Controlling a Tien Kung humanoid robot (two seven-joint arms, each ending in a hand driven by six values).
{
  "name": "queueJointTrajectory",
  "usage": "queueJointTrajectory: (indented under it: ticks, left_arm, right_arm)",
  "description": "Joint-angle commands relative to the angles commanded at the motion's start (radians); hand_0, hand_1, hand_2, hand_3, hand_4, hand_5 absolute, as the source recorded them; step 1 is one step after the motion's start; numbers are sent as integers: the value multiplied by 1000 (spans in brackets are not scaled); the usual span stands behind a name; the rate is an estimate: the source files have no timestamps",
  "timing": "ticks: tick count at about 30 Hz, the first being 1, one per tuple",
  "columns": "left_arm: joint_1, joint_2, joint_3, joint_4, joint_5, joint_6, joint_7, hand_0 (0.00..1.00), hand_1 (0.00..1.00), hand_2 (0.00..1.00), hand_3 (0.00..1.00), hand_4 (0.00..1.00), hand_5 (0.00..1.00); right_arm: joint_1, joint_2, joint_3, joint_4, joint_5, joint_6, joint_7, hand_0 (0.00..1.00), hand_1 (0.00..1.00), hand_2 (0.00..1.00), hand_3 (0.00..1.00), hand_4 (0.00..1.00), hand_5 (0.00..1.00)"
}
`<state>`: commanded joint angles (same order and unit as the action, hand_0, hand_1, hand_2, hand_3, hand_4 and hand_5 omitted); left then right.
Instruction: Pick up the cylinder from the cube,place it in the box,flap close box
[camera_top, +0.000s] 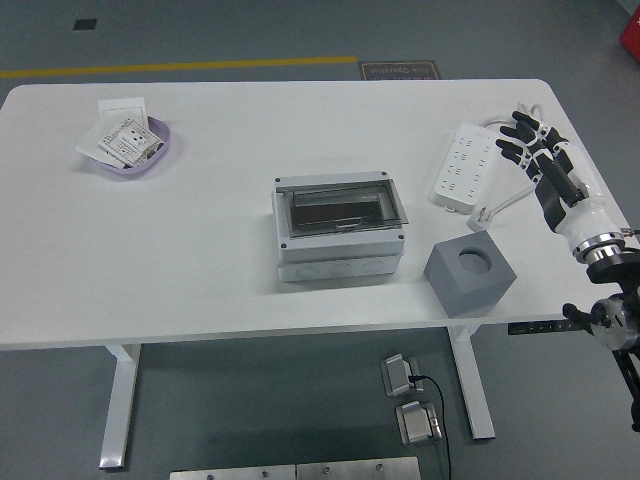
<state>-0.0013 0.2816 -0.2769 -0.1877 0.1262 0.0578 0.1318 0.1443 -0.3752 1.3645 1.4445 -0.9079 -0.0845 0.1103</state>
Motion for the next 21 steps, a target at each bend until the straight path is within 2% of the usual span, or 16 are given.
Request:
queueJointTrajectory:
  ticks: [13,21]
  left_arm:
    - [-13,13,-69,-7,71,0,1,623,647,603,618,644,169]
    - [-23,21,-182,-24,178,1,1,623,647,603,618,644,169]
  right_arm:
    - [-22,-15,18,48,-100,-25,-16,888,770,757,778,998,594]
    - [-34,-20,30,39,-87,-42,-1,889,771,759,774,998,599]
